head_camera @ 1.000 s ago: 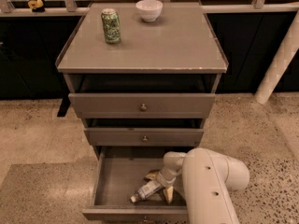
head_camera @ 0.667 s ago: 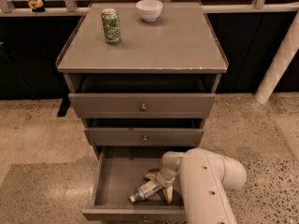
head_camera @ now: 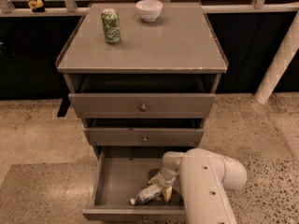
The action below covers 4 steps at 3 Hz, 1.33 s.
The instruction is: Pick blue plastic bottle from bottom drawer and place on counter
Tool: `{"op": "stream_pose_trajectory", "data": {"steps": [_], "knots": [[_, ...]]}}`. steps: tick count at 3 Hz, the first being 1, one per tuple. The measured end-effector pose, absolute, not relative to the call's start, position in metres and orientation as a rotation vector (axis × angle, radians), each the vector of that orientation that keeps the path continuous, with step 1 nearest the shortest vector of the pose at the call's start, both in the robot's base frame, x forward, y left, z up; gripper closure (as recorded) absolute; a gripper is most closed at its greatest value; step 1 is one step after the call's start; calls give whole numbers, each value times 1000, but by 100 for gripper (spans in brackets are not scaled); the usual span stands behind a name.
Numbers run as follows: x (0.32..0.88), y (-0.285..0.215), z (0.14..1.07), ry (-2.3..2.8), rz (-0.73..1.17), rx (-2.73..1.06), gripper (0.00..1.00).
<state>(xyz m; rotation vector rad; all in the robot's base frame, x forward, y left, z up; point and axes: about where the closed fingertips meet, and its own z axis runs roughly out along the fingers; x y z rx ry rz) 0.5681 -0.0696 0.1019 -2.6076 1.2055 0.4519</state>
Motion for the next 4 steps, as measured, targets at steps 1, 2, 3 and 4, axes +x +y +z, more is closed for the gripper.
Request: {"op": "stream_pose_trajectory", "data": {"steps": [1,2,3,4], "knots": [[568,-70,102,1205,452,-2608,65],[568,-70,102,1205,452,-2608,89],[568,-70,102,1205,452,-2608,100],[568,-70,102,1205,452,-2608,100]]}}
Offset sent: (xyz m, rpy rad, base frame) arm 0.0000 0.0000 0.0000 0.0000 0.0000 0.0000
